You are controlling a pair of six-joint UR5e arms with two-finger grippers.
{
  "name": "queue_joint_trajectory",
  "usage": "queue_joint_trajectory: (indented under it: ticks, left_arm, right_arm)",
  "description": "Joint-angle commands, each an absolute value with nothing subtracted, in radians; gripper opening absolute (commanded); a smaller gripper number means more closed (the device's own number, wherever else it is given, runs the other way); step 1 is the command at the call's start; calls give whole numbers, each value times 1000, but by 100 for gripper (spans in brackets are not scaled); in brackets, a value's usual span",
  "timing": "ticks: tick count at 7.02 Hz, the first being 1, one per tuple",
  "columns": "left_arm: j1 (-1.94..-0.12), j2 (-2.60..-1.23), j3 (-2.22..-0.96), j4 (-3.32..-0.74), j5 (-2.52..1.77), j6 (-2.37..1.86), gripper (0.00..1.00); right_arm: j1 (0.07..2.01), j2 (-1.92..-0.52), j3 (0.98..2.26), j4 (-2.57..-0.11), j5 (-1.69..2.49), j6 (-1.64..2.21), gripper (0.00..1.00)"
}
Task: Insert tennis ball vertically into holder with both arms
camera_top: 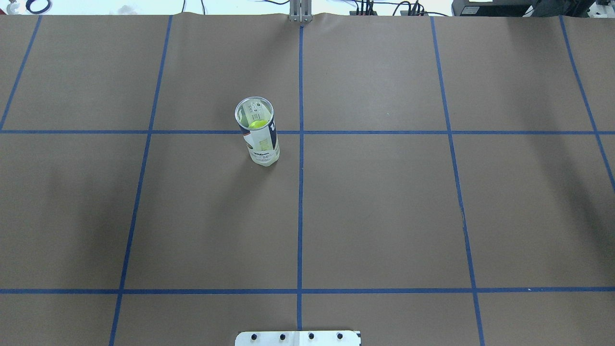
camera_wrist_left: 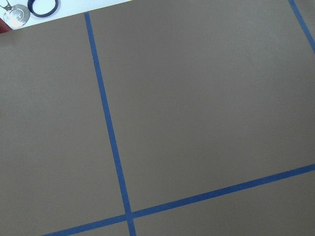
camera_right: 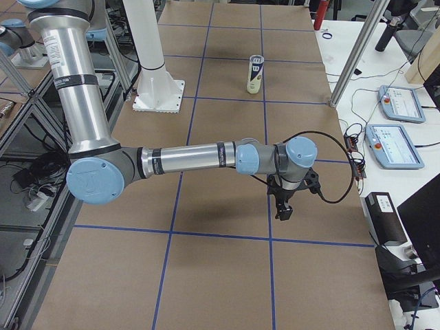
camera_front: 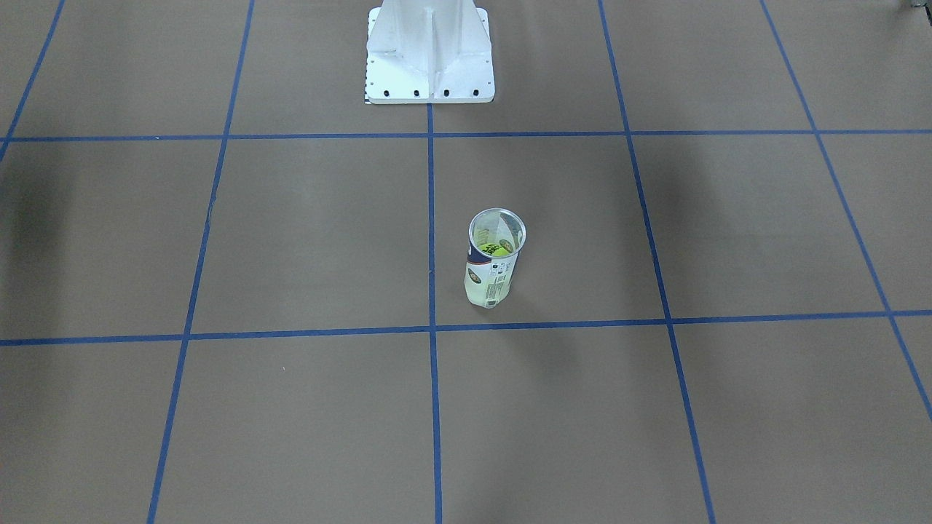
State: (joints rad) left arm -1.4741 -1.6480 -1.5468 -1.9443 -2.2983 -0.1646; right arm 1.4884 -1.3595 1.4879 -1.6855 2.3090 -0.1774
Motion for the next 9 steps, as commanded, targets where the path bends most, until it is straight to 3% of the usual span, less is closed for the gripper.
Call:
queue_joint_trajectory:
  ticks: [1,3,6,9]
  left_arm:
    - [-1527,-1643,-1534,-1947,-2356,-178,100]
    - [-1549,-1637,-1574,-1875,-2370,-170,100]
    - [-1574,-1626,-1634,-1556,-2344,44,100]
    - [-1566,-1571,-1637,-1591,-2350,38,100]
  right_arm:
    - [1523,-1380,1488,-1671,2307,-179,99]
    - [1532,-1460,1483,-1570,2327,-173,99]
    - [1552,-1506,1482,-1562,2350,-169,99]
    - [1555,-1549,1479,-1563,2387,-163,99]
